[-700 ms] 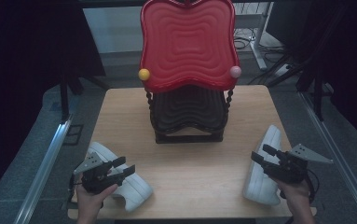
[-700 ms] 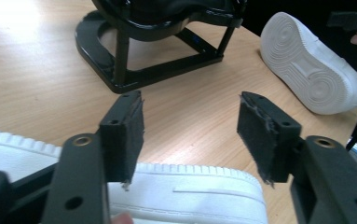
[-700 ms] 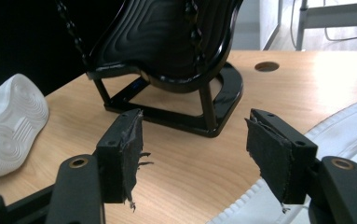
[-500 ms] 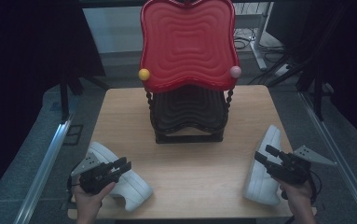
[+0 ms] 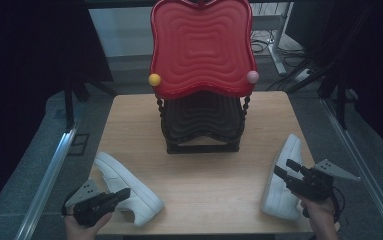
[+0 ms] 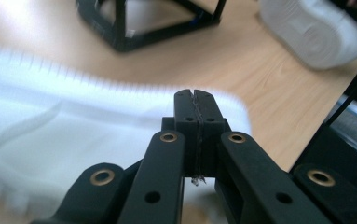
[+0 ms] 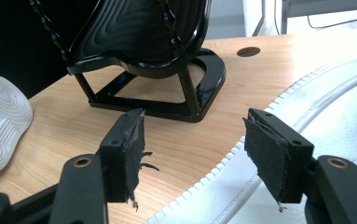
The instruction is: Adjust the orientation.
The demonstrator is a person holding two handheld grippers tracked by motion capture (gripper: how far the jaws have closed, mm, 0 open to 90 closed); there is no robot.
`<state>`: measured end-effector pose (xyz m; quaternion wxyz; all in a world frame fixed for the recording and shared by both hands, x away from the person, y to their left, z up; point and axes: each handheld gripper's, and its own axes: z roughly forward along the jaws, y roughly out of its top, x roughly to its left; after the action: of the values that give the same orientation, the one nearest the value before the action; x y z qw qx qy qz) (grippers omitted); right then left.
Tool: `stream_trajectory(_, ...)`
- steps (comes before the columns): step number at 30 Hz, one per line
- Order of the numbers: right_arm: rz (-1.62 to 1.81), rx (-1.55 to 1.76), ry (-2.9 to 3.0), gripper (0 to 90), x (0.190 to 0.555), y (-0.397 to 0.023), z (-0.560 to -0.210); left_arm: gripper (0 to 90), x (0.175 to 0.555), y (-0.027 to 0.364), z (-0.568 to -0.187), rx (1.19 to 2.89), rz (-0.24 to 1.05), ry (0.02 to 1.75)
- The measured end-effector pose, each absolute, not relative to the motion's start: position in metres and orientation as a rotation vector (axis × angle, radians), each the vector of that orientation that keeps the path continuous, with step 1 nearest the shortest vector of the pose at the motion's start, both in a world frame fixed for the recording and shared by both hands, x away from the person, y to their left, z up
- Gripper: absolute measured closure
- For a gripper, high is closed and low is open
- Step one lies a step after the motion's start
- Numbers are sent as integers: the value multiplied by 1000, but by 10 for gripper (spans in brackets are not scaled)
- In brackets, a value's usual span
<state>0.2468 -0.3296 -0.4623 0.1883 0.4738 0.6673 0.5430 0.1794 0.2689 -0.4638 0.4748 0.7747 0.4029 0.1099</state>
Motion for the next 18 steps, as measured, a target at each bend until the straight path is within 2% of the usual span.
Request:
stream_trajectory(5, 1517, 1342, 1883, 377, 247, -328, -464, 900, 163, 270, -474, 1930, 242, 969)
stream_trajectory(18, 1497, 1394, 1869, 378, 245, -330, -468, 899, 159, 255, -501, 2065, 244, 985)
